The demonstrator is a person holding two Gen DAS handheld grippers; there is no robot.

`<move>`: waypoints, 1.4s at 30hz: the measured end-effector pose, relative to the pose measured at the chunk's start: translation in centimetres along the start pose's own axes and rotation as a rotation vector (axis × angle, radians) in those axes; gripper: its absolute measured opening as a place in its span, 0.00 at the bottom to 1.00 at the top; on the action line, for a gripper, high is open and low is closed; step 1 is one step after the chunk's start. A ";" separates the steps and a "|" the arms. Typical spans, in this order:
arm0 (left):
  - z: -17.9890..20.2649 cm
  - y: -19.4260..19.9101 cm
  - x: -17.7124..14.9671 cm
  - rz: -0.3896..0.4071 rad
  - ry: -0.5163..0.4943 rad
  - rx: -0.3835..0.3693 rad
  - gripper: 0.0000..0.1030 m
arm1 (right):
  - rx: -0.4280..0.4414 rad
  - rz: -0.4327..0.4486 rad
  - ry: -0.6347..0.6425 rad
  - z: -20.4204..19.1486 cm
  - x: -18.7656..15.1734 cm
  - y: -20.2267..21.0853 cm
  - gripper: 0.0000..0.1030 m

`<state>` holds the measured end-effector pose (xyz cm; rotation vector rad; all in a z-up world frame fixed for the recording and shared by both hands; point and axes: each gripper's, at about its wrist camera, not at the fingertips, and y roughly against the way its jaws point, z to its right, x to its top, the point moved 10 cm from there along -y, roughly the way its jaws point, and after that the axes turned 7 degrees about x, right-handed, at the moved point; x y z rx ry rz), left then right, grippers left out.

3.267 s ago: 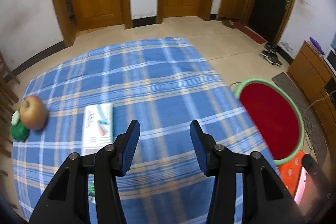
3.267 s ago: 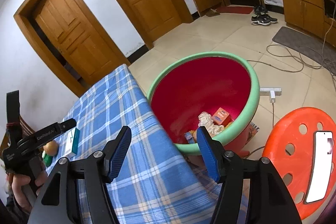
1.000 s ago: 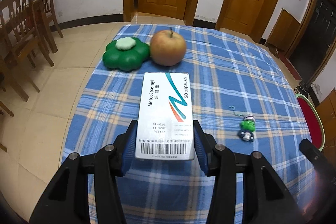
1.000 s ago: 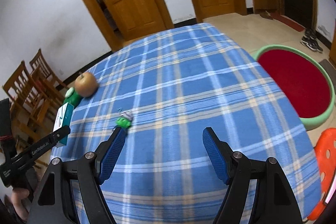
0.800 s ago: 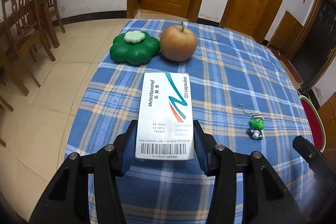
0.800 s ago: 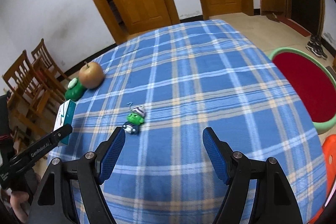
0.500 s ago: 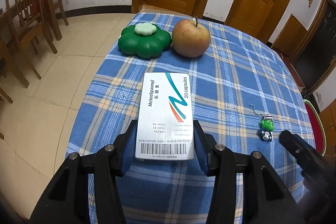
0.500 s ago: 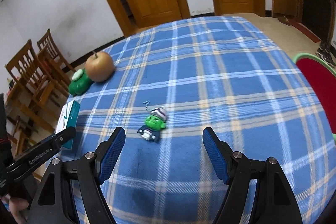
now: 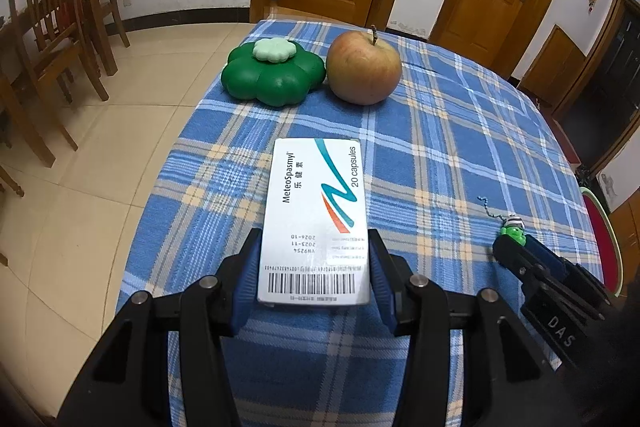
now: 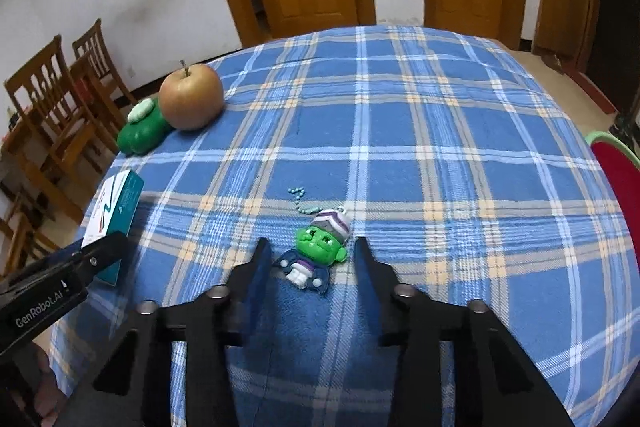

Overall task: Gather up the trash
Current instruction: 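Hold the medicine box in the left gripper while the right grasps the green figurine keychain, then carry the medicine box and figurine keychain over the red bucket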

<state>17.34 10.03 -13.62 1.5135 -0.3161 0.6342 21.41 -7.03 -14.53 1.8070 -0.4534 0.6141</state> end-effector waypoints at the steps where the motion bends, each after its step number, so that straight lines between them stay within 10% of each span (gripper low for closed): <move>1: 0.1 0.1 0.0 0.000 0.000 -0.001 0.49 | 0.000 0.001 0.009 0.0 0.0 0.0 0.36; 22: 4.5 2.5 0.2 0.028 -0.061 -0.052 0.49 | 0.020 0.136 -0.065 3.4 0.4 6.4 0.17; 42: 15.3 4.7 0.9 0.042 -0.185 -0.183 0.49 | -0.099 0.354 -0.269 16.0 1.5 16.9 0.17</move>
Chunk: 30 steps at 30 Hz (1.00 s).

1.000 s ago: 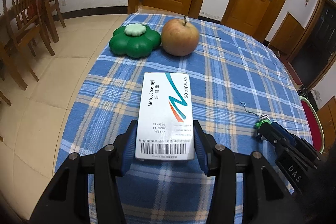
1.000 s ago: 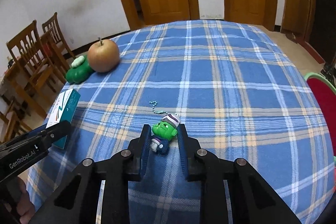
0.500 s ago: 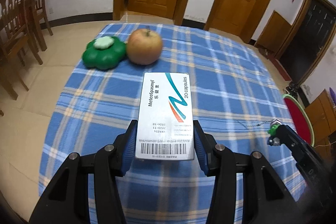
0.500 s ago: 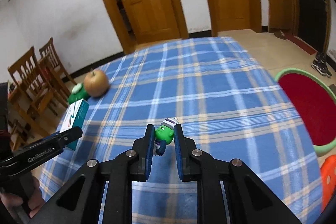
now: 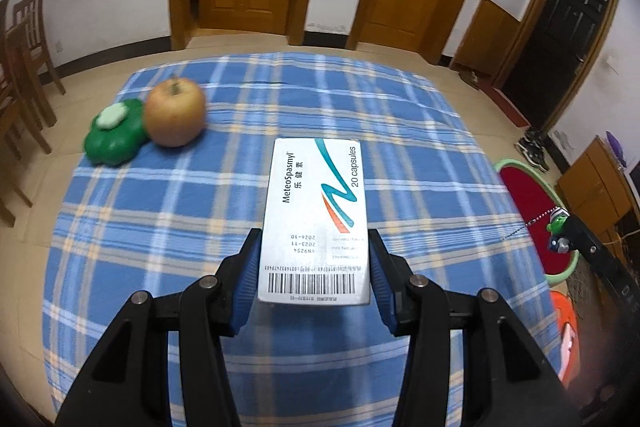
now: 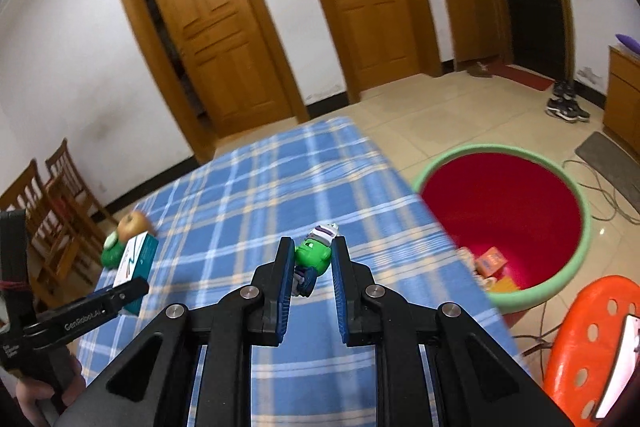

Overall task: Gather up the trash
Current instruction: 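Carry the medicine box and figurine keychain over the red bucket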

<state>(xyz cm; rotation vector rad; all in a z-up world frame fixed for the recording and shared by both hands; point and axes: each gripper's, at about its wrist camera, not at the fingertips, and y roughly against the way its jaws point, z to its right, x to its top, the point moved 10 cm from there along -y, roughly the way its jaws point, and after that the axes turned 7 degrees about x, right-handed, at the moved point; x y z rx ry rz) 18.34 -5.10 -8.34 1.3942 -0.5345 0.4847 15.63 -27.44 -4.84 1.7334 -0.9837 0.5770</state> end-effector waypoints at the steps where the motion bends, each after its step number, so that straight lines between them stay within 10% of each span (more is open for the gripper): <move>1: 0.7 0.1 0.1 0.001 -0.008 -0.012 0.49 | -0.010 0.009 -0.008 0.7 0.3 0.3 0.17; 15: 10.3 -0.8 0.8 -0.020 -0.146 -0.099 0.49 | -0.158 0.017 -0.169 12.9 1.6 -0.5 0.18; 30: 19.5 -3.0 0.6 -0.051 -0.281 -0.188 0.49 | -0.064 0.006 -0.331 16.9 0.7 -0.4 0.27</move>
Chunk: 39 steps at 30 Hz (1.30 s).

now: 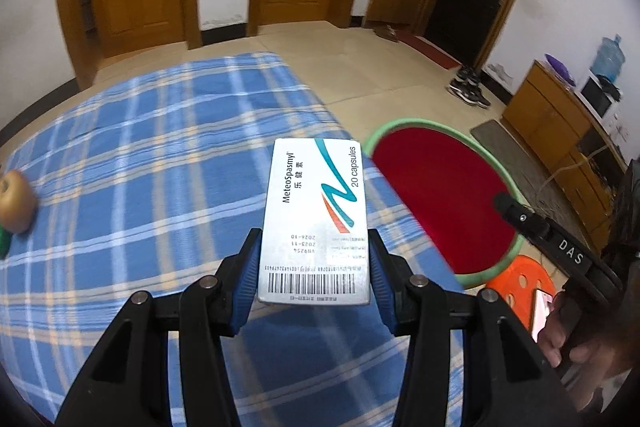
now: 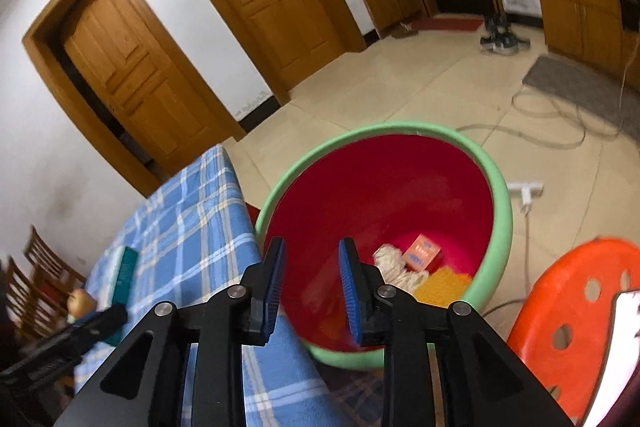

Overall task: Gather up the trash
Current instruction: 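Carry the medicine box and figurine keychain over the red bucket, then open both grippers to drop box and keychain into the bucket, then move both open grippers back over the table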

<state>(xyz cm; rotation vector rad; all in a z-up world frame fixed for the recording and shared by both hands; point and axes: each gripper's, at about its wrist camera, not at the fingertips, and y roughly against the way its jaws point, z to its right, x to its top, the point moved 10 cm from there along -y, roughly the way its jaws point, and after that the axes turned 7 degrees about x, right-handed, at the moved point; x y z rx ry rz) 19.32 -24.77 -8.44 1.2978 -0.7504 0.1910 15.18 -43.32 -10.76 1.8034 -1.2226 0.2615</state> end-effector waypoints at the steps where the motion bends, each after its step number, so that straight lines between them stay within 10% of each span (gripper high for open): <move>1: 0.7 -0.3 0.1 -0.004 -0.003 -0.014 0.49 | -0.001 -0.003 -0.013 0.3 0.0 0.2 0.27; 22: 10.8 -6.0 2.4 -0.044 -0.158 -0.081 0.50 | -0.089 0.051 -0.083 5.3 0.9 3.9 0.32; 39: 5.8 -2.9 1.6 -0.024 -0.047 -0.030 0.61 | -0.083 0.020 0.000 1.8 -0.8 4.9 0.64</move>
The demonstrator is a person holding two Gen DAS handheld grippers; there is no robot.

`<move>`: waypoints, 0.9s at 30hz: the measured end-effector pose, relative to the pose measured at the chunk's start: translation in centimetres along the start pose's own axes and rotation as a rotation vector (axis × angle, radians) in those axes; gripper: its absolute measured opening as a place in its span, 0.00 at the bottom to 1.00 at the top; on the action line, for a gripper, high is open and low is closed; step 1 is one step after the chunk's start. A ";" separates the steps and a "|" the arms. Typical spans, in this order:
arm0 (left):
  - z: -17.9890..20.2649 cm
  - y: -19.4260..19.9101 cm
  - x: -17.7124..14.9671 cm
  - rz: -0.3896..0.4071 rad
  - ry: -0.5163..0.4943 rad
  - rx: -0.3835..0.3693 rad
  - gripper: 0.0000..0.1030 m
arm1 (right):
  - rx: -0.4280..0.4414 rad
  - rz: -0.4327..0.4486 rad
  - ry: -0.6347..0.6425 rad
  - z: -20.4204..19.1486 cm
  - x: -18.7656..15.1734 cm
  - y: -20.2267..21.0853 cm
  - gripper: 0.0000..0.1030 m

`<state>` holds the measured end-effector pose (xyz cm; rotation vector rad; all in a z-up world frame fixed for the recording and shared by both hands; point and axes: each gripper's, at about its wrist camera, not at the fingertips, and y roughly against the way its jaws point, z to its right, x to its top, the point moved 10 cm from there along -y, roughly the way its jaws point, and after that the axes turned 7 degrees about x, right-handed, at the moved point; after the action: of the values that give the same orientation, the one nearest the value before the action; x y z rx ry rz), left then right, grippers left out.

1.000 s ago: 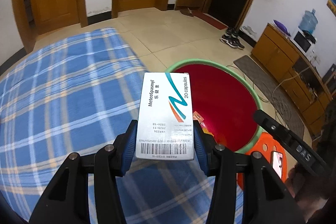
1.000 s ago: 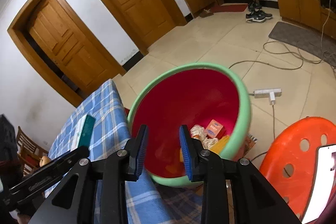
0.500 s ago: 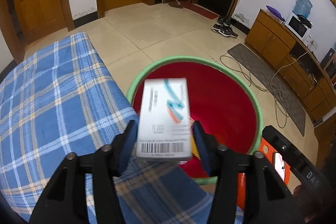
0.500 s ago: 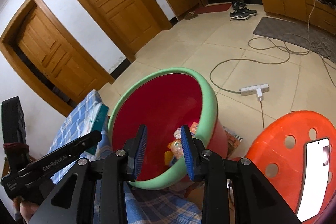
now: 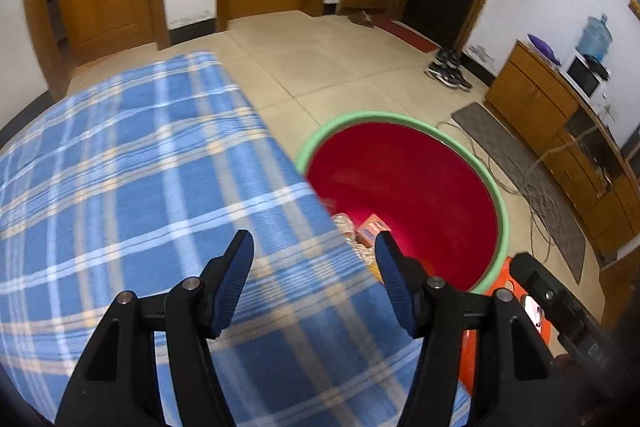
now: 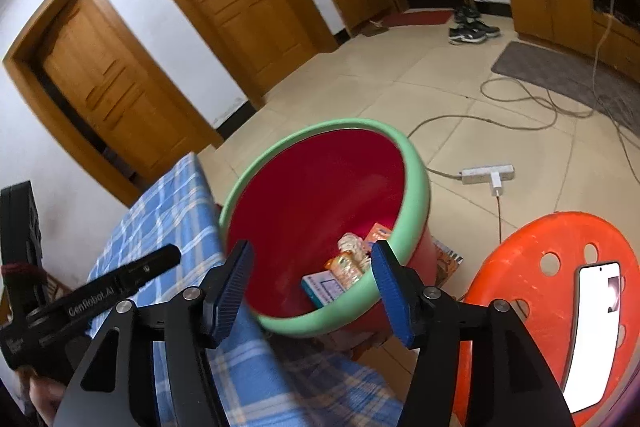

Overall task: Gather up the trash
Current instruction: 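Move both open grippers back over the table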

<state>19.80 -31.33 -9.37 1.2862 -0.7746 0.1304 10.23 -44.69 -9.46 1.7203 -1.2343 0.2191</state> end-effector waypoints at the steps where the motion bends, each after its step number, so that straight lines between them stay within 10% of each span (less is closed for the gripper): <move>1: -0.6 0.5 -0.1 0.004 0.011 0.007 0.61 | 0.006 -0.001 0.010 -0.5 -0.2 0.2 0.64; 27: -14.1 13.2 -7.7 0.138 0.227 0.224 0.67 | 0.109 0.002 0.281 -13.5 -7.4 4.7 0.77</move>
<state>13.76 -12.15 -4.20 1.3992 -0.6652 0.4779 7.87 -29.63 -4.29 1.7126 -1.0330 0.5196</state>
